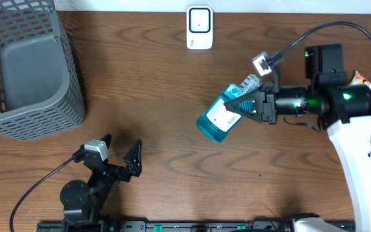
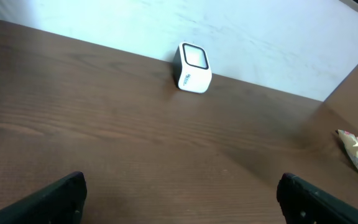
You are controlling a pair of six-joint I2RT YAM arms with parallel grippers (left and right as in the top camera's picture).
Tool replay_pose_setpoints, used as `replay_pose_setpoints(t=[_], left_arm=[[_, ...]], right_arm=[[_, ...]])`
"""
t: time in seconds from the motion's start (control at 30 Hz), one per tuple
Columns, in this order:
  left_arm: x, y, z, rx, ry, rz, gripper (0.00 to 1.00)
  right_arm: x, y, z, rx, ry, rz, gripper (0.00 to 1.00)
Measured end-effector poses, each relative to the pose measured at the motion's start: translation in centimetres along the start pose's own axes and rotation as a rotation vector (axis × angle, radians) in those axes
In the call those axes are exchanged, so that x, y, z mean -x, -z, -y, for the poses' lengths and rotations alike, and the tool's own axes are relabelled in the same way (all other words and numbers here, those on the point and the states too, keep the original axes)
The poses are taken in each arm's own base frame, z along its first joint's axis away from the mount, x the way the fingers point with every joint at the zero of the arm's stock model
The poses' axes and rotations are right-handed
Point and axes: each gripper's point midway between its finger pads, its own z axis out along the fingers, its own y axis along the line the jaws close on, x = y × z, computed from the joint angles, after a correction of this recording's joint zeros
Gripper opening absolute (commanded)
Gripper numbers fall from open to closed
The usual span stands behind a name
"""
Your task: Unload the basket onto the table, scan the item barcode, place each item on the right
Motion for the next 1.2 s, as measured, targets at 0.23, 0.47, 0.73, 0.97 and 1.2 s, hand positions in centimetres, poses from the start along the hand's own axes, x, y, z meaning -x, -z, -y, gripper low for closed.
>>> replay_pose_setpoints(t=[0.23,0.47,0.73,0.97,1.2], left_arm=[[0.0,0.0,0.0,0.0,0.0,0.0,0.98],[0.0,0.0,0.0,0.0,0.0,0.0,0.98],[0.0,0.0,0.0,0.001,0.0,0.0,0.98],[0.0,0.0,0.0,0.001,0.0,0.0,0.98],[0.0,0.0,0.0,0.0,0.0,0.0,0.98]], right_arm=[[-0.7,-0.5,4.4,-0.286,-0.061,-0.049,0.11],[2.1,-1.7,6.8,-0.493,0.046,0.02,0.18],[4.5,-5.3,12.8,-0.82,0.125,0.049,0.1],[7.1,-6.8,20.2,-1.07,0.195,0.112,0.16],[12.5,-7.8,23.7,-1.256,0.382,0.153,0.18]])
